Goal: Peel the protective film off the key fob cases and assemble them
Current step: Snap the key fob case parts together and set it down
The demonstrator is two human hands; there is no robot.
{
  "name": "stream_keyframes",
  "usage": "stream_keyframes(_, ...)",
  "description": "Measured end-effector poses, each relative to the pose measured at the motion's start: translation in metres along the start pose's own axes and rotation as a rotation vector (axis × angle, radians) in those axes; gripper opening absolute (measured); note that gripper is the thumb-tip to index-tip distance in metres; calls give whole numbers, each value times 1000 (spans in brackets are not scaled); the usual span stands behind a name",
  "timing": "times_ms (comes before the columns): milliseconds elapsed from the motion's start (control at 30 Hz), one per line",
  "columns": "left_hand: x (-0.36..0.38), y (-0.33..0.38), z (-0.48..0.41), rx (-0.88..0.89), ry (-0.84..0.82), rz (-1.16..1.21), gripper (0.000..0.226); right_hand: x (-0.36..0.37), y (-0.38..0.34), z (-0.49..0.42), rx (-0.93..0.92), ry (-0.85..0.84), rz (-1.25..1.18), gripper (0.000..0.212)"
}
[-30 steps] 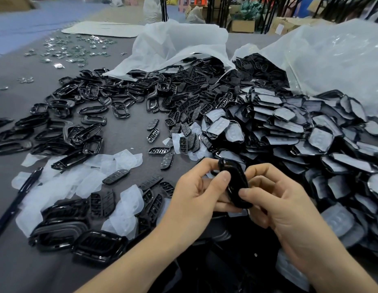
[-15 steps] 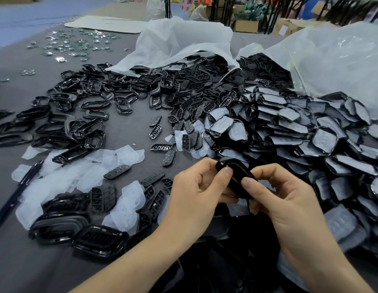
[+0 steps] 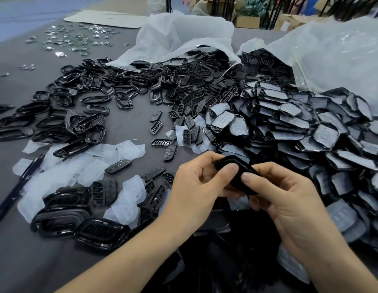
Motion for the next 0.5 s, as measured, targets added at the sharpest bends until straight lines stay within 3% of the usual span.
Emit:
stream_keyframes(267,1,-7,-1,-73,-20,27,14,-5,4,-1,50,57,-99,20)
stream_keyframes(500,3,-8,-1,-86,-57,12,4,-4,7,-1,104,44,-166,12)
Point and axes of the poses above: each hand's wrist, its own z-axis away from the middle knuckle, its own x-axis out of the palm, y = z × x, the point moved 8 cm from there along -z, towards the middle knuckle, and after that the axes turned 5 degrees about -y, right-handed, at the moved point
